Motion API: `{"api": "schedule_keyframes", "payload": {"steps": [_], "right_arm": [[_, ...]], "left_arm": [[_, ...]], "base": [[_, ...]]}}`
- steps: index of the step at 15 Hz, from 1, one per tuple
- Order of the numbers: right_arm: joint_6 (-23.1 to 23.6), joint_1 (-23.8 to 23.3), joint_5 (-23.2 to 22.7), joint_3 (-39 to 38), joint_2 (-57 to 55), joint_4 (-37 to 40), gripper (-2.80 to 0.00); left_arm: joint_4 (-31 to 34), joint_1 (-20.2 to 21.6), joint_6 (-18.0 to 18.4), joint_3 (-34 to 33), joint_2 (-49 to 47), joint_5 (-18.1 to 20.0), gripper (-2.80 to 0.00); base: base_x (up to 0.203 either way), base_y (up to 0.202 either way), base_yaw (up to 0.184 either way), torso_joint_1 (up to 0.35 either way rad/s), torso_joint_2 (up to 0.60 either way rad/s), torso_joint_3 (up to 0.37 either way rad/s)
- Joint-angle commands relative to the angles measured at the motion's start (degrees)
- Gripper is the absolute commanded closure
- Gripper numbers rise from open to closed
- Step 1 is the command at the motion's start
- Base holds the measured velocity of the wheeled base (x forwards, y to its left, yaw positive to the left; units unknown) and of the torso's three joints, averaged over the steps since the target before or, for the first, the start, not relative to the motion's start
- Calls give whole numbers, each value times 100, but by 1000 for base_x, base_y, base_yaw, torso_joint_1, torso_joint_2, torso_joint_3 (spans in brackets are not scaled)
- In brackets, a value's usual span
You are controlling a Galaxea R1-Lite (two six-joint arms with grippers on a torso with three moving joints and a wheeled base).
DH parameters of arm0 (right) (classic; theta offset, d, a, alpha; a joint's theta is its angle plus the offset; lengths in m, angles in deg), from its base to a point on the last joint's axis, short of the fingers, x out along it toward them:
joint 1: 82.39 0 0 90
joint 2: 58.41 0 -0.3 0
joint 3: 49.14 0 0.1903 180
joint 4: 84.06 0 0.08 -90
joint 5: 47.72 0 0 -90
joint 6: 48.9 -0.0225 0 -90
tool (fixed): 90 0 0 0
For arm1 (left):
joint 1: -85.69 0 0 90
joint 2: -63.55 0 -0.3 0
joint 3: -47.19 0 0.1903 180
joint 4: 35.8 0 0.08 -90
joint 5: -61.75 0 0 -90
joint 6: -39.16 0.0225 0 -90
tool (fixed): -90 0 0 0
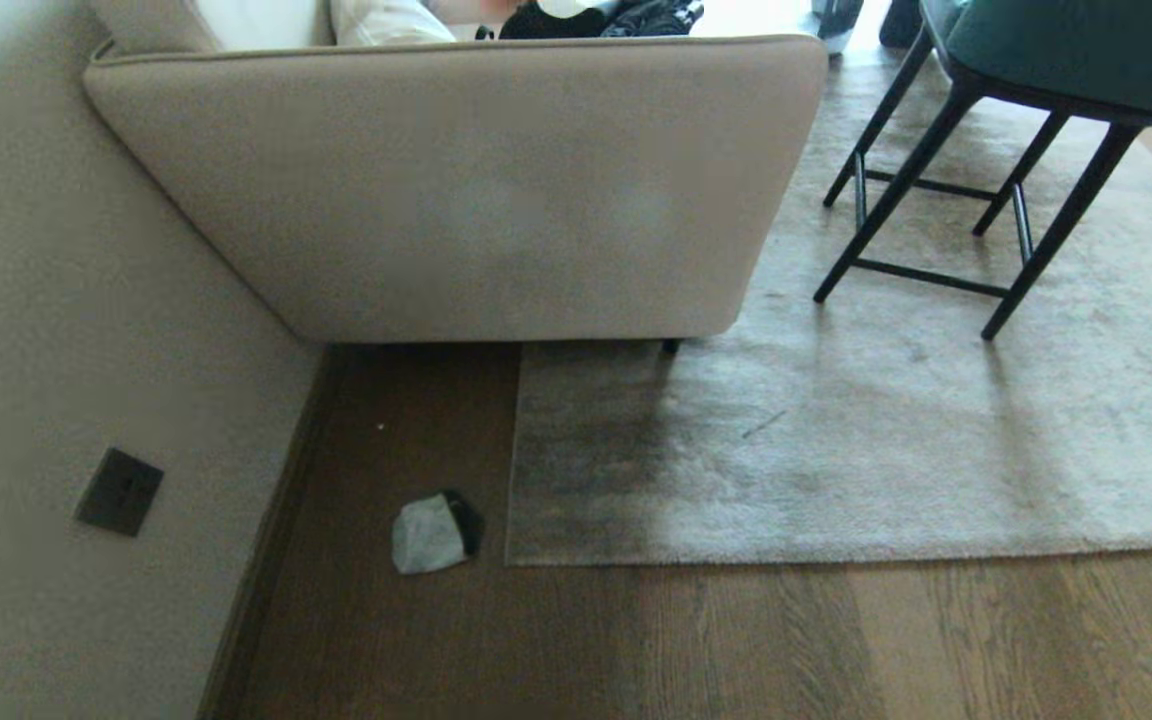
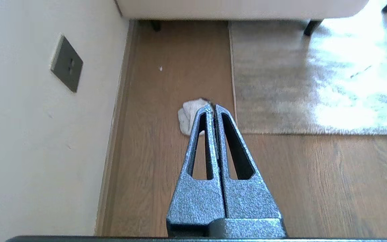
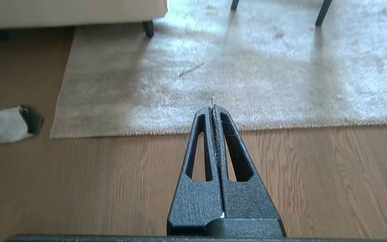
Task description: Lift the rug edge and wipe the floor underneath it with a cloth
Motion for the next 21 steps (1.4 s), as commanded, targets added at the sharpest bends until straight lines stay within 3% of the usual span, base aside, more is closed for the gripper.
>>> {"api": "schedule_keyframes", "payload": {"steps": [1,21], "right_arm": [[-2,2,0,0,-7,-4,0],[-2,2,0,0,-7,-4,0]], "left_arm": [[-3,-1,-3,-1,0,1,0],[-3,-1,-143,-1,0,-8,0]], "base": [[0,0,0,8,2,205],[0,0,0,2,0,201]]}}
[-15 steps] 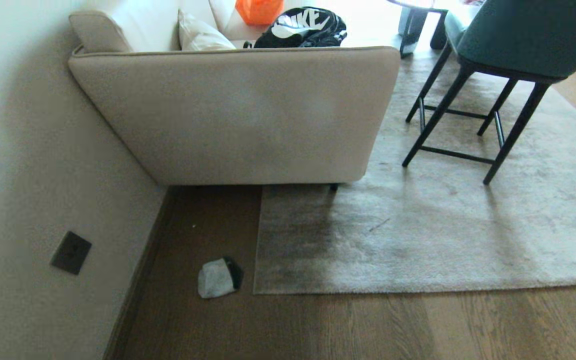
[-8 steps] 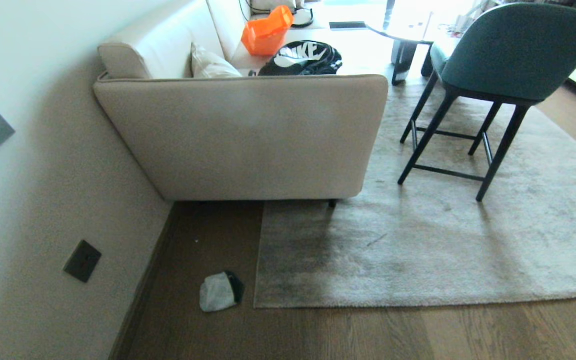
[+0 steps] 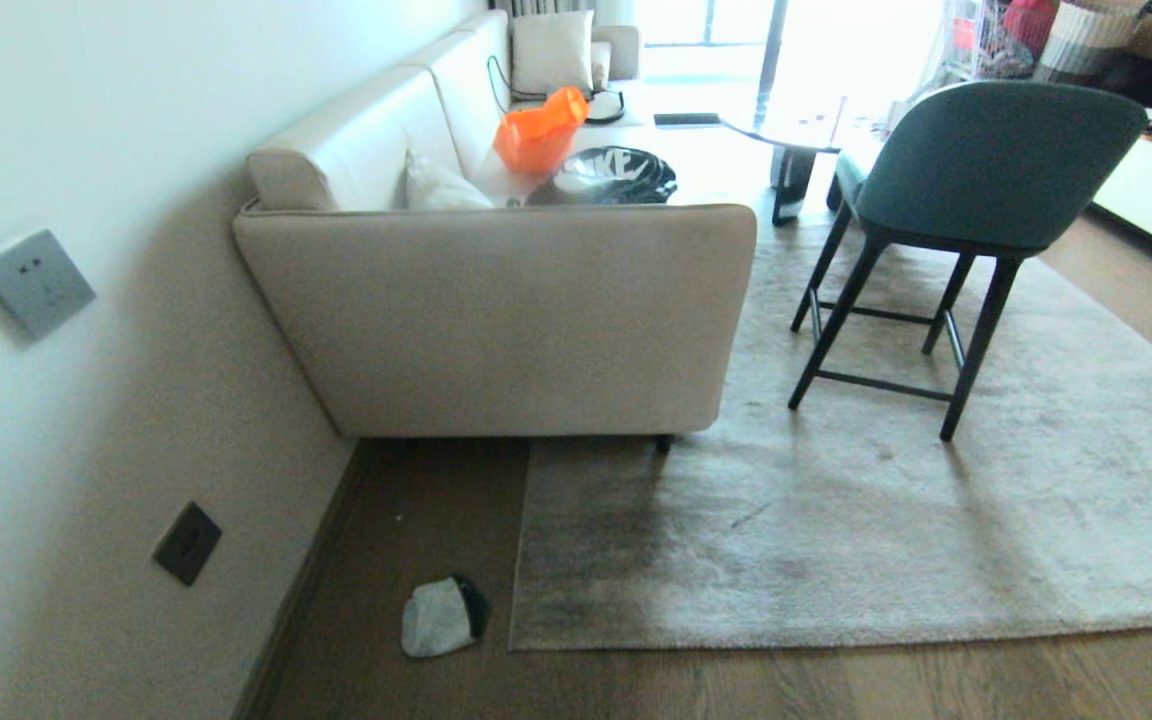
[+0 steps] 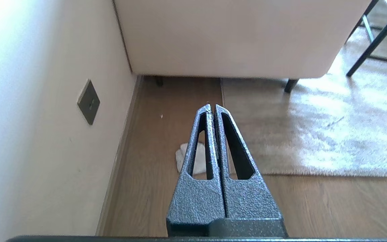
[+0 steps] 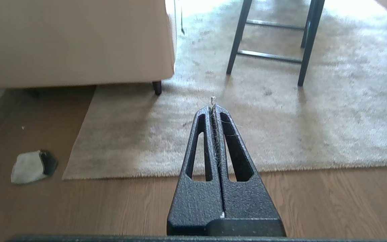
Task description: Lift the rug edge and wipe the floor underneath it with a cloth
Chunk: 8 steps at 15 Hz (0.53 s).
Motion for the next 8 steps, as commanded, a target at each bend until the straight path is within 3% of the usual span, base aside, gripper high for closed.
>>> {"api": "schedule_keyframes", "payload": {"steps": [1,8], "right_arm": [[-2,2,3,0,-7,-2,0],[-2,2,3,0,-7,-2,0]], "left_arm": [[2,1,-11,-1,0,-2,0],[2,1,-20,-1,0,-2,0]], "base": [[0,0,0,4,-1,206],[0,0,0,0,0,30]]}}
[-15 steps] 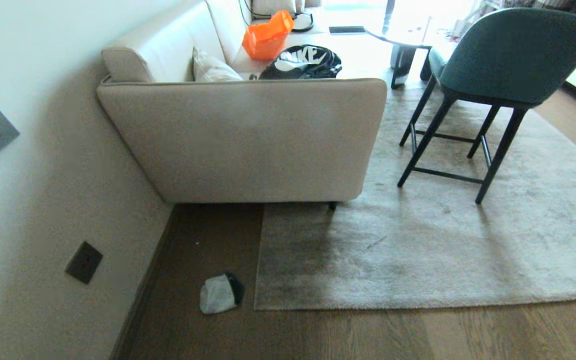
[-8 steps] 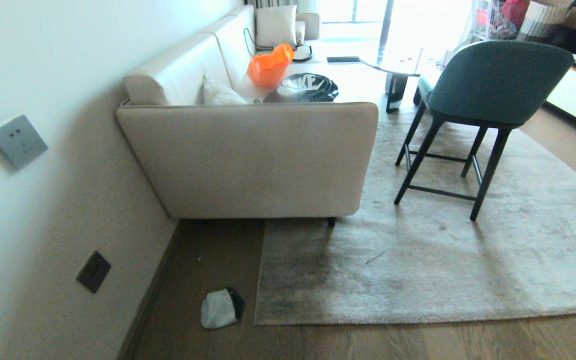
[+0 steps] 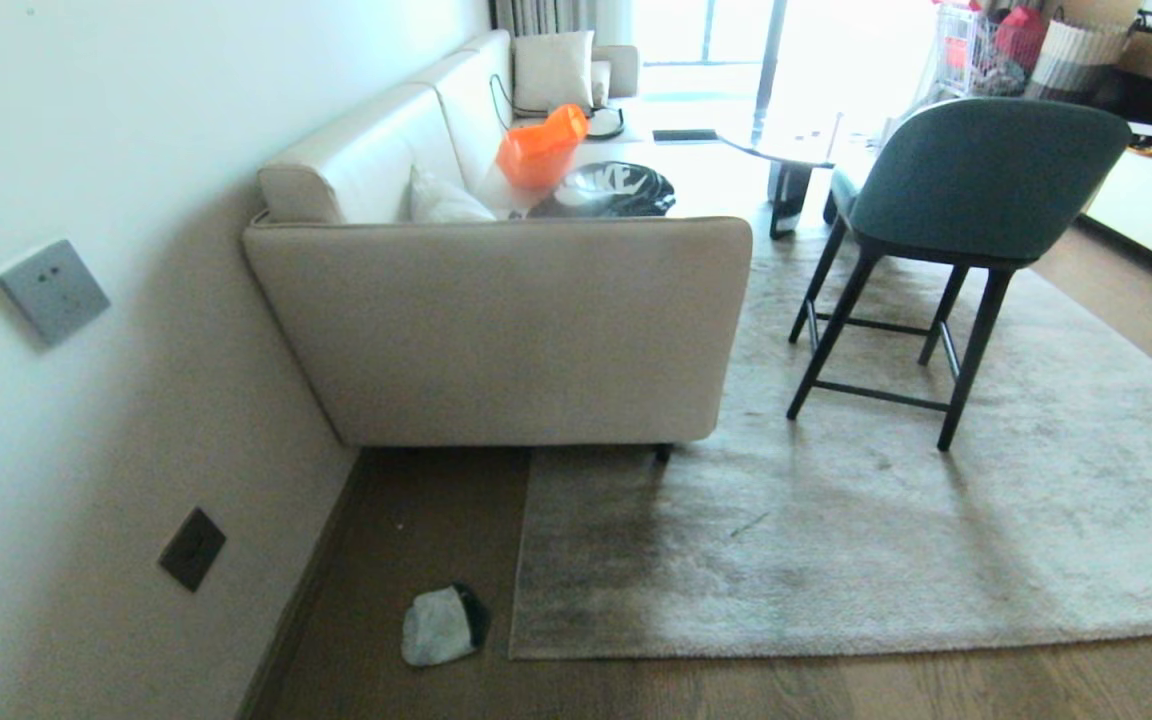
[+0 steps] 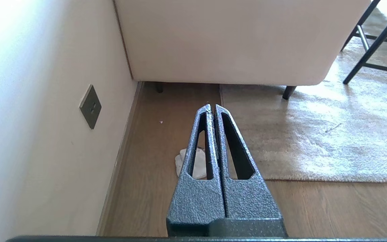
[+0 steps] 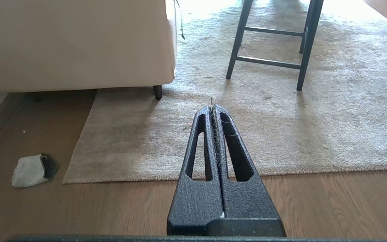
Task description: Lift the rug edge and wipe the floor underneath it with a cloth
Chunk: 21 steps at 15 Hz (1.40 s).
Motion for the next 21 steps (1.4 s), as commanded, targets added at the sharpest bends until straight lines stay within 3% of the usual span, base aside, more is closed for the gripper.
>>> {"api": "schedule_keyframes", "payload": {"steps": [1,11,21], "right_arm": [[0,2,0,0,-7,-2,0],[-8,2,0,0,-7,-2,0],[0,2,0,0,-7,-2,0]], "left_arm": [[0,1,-5,-1,0,1,0],[0,1,-5,-1,0,1,0],[0,1,4,-1,0,1,0]], "base": [[0,0,0,0,0,0],[0,0,0,0,-8,12],[0,0,0,19,-395,-376]]}}
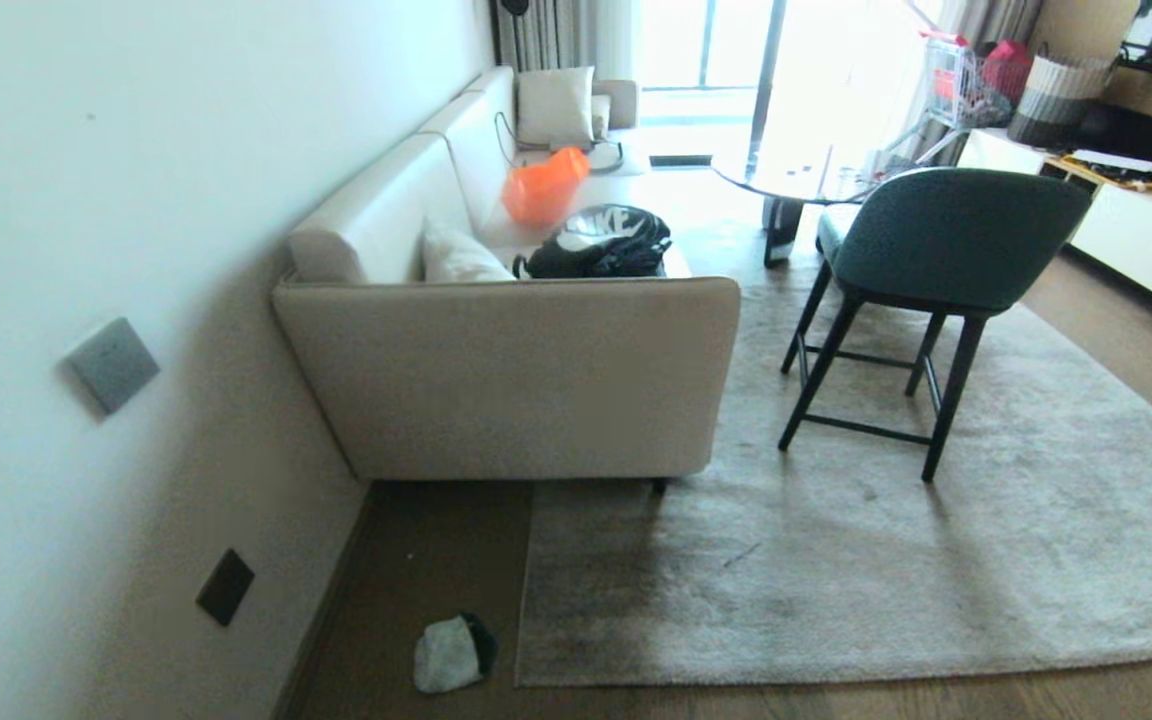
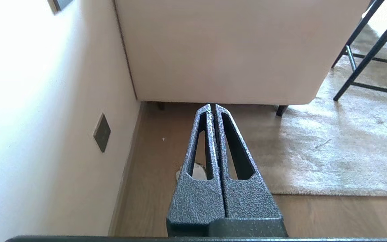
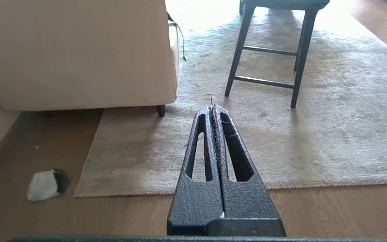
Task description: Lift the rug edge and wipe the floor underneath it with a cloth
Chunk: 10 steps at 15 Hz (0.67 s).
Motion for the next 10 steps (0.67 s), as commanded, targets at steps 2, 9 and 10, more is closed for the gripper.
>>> {"api": "schedule_keyframes", "payload": {"steps": [2,9,10], "right_arm": [[0,2,2,0,-7,-4,0],[0,2,2,0,-7,-4,0],[0,2,2,0,-7,-4,0]], "left_arm": [[2,1,-5,-1,0,-1,0],[2,1,-5,-1,0,-1,0],[2,1,-5,-1,0,-1,0]], "base": [[0,0,0,118,-470,-379],[0,0,0,138,-505,-366],[0,0,0,163,-520,-354]]}}
